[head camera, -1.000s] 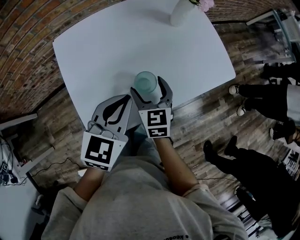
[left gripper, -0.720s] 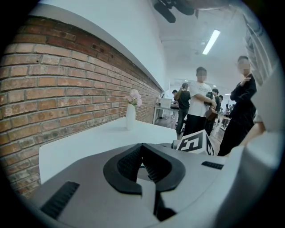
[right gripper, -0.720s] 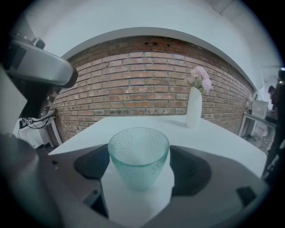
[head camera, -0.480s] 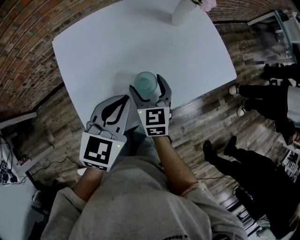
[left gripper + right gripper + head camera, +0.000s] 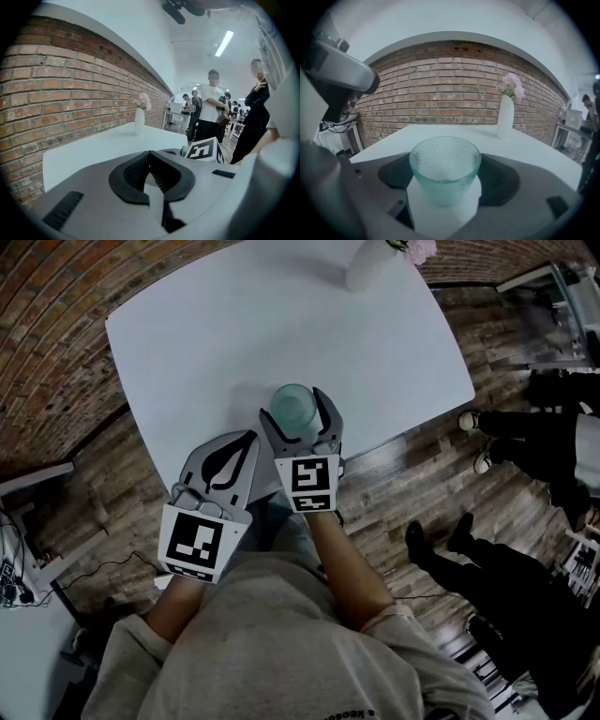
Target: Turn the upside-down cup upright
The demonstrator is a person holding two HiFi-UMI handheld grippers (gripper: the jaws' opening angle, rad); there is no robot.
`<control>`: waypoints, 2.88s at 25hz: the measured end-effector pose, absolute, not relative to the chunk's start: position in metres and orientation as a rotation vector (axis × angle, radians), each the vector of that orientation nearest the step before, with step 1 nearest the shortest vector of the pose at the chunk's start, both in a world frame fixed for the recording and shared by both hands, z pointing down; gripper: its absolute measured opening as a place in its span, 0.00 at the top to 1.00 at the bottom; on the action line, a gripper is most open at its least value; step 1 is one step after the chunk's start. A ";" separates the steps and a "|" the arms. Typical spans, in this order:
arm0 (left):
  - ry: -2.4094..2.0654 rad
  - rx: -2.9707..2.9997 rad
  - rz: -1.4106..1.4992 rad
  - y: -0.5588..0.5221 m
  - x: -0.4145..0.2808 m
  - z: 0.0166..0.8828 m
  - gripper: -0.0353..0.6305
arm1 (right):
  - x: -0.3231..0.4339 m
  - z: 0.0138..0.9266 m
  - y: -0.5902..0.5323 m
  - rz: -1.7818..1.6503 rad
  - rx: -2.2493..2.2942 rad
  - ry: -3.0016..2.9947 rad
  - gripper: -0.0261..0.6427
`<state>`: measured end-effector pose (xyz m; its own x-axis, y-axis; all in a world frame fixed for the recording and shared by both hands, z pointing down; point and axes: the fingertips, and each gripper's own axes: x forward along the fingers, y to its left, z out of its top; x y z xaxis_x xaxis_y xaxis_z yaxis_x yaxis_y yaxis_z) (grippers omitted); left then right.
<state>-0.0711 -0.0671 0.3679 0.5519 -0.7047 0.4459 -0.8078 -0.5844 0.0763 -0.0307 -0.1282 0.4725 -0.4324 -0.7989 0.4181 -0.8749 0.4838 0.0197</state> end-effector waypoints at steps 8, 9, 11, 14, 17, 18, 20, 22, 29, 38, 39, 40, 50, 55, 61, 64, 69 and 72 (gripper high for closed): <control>-1.256 2.508 0.538 -0.066 -0.072 0.369 0.93 | -0.032 0.472 -0.127 0.250 1.396 -2.371 0.39; -1.257 2.509 0.537 -0.065 -0.072 0.369 0.93 | -0.032 0.472 -0.127 0.246 1.394 -2.374 0.39; -1.261 2.511 0.535 -0.065 -0.072 0.368 0.93 | -0.033 0.471 -0.127 0.241 1.391 -2.380 0.39; -1.262 2.510 0.534 -0.065 -0.072 0.367 0.93 | -0.033 0.471 -0.127 0.243 1.391 -2.388 0.39; -1.261 2.504 0.530 -0.065 -0.072 0.366 0.93 | -0.034 0.469 -0.127 0.260 1.392 -2.408 0.39; -1.261 2.504 0.529 -0.065 -0.072 0.366 0.93 | -0.034 0.468 -0.127 0.269 1.393 -2.418 0.39; -1.262 2.508 0.527 -0.066 -0.072 0.366 0.93 | -0.034 0.466 -0.126 0.303 1.402 -2.443 0.39; -1.266 2.517 0.526 -0.066 -0.072 0.366 0.93 | -0.033 0.463 -0.126 0.353 1.418 -2.470 0.39; -1.270 2.523 0.517 -0.063 -0.071 0.362 0.93 | -0.024 0.459 -0.125 0.545 1.466 -2.545 0.39; -1.270 2.529 0.514 -0.059 -0.069 0.360 0.93 | -0.023 0.452 -0.122 0.845 1.484 -2.674 0.39; -1.270 2.530 0.514 -0.058 -0.069 0.360 0.93 | -0.024 0.451 -0.122 0.875 1.483 -2.686 0.39; -1.270 2.531 0.515 -0.058 -0.070 0.360 0.93 | -0.024 0.451 -0.122 0.906 1.482 -2.698 0.39; -1.264 2.536 0.508 -0.057 -0.070 0.360 0.93 | -0.027 0.446 -0.120 1.181 1.460 -2.806 0.39; -1.262 2.538 0.509 -0.056 -0.070 0.360 0.93 | -0.025 0.446 -0.119 1.358 1.443 -2.843 0.39; -1.259 2.539 0.530 -0.058 -0.072 0.364 0.93 | -0.024 0.446 -0.118 1.574 1.399 -2.873 0.39; -1.259 2.542 0.544 -0.059 -0.072 0.364 0.93 | -0.022 0.446 -0.117 1.619 1.392 -2.870 0.39; -1.245 2.551 0.588 -0.058 -0.070 0.372 0.93 | -0.020 0.444 -0.115 1.620 1.385 -2.880 0.39; -1.238 2.556 0.626 -0.058 -0.068 0.378 0.93 | -0.018 0.442 -0.114 1.618 1.381 -2.886 0.39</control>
<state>-0.0679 -0.0578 0.3784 0.5511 -0.6881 0.4720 -0.7879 -0.6154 0.0227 -0.0176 -0.1138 0.4423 -0.6208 -0.7839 -0.0144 -0.3966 0.3298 -0.8567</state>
